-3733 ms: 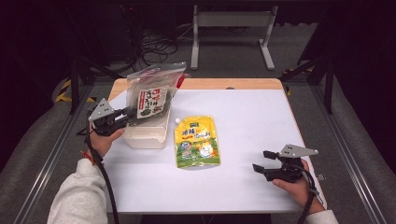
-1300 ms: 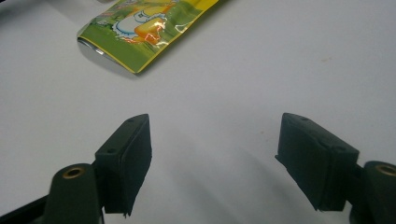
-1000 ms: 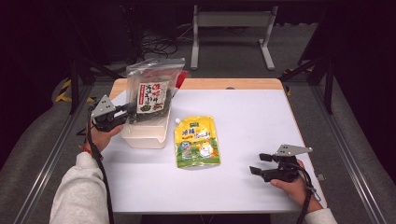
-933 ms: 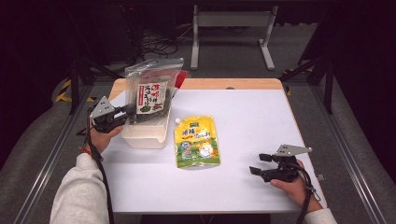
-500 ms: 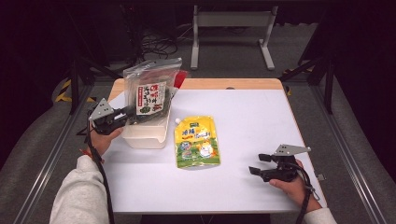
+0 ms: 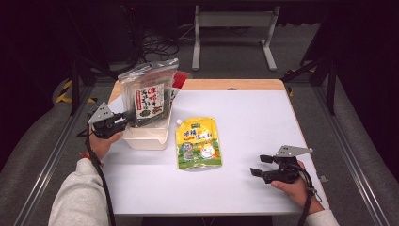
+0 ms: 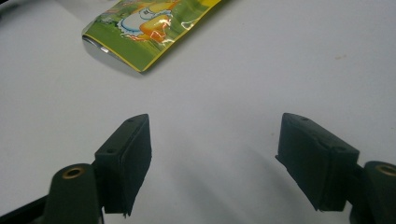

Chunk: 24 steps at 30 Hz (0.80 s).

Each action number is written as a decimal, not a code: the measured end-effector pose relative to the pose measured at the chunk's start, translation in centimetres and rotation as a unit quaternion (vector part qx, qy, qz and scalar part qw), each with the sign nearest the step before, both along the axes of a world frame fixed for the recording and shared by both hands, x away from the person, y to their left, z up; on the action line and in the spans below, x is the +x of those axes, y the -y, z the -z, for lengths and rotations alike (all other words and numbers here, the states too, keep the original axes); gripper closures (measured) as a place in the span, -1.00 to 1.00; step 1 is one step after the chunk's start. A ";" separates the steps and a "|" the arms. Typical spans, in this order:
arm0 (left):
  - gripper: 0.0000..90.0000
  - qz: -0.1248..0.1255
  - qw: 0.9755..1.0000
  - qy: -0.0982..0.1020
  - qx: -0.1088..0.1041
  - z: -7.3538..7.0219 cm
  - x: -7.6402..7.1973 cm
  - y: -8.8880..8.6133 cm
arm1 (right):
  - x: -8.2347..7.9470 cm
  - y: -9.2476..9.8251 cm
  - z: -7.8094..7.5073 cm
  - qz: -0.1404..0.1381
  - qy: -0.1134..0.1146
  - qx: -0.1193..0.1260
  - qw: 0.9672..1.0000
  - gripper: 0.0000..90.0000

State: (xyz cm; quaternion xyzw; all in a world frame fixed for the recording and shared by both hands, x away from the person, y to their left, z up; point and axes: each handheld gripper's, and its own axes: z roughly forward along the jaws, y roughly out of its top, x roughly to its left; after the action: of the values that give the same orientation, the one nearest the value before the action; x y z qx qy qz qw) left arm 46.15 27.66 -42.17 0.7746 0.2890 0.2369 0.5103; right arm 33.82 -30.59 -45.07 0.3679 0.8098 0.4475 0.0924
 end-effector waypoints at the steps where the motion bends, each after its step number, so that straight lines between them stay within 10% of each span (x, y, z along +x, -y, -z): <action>1: 0.68 0.001 1.000 -0.001 0.006 0.0 0.0 0.1 | 0.0 0.0 0.0 0.000 0.000 0.000 1.000 -0.43; 24: 0.51 -0.037 0.999 -0.020 0.009 -0.1 -1.1 0.4 | -0.1 0.2 -0.6 0.004 0.015 -0.009 1.000 -0.44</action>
State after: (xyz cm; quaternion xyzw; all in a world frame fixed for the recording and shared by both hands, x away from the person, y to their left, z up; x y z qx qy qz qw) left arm 45.05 27.30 -42.08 0.7728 0.3254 0.2423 0.4881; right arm 33.69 -30.75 -44.51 0.3633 0.8110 0.4453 0.1098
